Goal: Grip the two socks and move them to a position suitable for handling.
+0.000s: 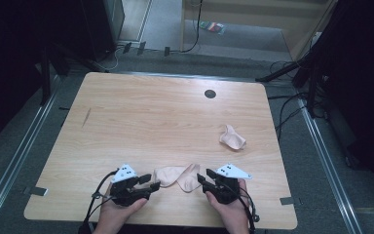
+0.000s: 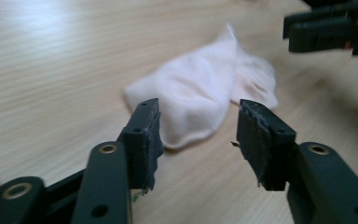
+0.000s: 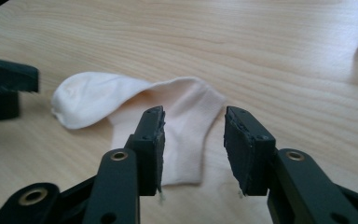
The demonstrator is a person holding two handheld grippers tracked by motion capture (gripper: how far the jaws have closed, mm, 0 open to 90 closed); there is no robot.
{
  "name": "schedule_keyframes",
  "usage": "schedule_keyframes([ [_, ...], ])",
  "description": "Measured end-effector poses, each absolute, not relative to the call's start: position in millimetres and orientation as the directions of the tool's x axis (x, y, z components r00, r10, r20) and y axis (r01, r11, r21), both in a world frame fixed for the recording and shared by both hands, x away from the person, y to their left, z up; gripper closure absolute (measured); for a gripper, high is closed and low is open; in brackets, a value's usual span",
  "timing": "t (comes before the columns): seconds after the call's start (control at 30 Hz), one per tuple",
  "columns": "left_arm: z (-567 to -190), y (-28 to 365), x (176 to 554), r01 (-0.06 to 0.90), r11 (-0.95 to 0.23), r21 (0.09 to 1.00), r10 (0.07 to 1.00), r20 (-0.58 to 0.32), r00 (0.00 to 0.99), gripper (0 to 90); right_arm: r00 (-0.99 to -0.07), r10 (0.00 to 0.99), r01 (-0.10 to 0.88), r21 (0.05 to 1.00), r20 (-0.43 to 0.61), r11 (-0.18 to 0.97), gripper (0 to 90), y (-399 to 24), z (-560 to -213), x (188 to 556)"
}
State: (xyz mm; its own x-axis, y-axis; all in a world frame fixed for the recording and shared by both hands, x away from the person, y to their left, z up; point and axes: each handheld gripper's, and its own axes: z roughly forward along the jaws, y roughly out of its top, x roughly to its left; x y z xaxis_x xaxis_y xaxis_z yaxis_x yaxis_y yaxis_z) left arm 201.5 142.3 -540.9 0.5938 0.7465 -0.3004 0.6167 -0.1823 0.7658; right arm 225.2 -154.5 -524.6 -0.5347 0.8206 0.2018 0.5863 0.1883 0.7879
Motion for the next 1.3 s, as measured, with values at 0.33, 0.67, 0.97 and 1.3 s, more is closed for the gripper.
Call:
schedule_keyframes([
  [0.33,-548,122,210,0.599,-0.272,0.753,0.817,-0.148,0.557,47.9,-0.540,0.808,0.619,0.761,0.234,0.194,56.9,-121,-537,215],
  [0.67,-542,136,221,0.632,-0.241,0.737,0.784,-0.236,0.574,90.0,-0.562,0.817,0.594,0.751,0.131,0.289,80.7,-104,-549,217],
  [0.97,-529,153,225,0.633,-0.151,0.759,0.755,-0.325,0.570,90.0,-0.609,0.780,0.595,0.735,0.146,0.326,88.4,-111,-548,221],
  [1.3,-524,164,252,0.631,-0.077,0.772,0.769,-0.357,0.531,90.0,-0.736,0.668,0.517,0.731,0.113,0.445,88.5,-114,-547,219],
])
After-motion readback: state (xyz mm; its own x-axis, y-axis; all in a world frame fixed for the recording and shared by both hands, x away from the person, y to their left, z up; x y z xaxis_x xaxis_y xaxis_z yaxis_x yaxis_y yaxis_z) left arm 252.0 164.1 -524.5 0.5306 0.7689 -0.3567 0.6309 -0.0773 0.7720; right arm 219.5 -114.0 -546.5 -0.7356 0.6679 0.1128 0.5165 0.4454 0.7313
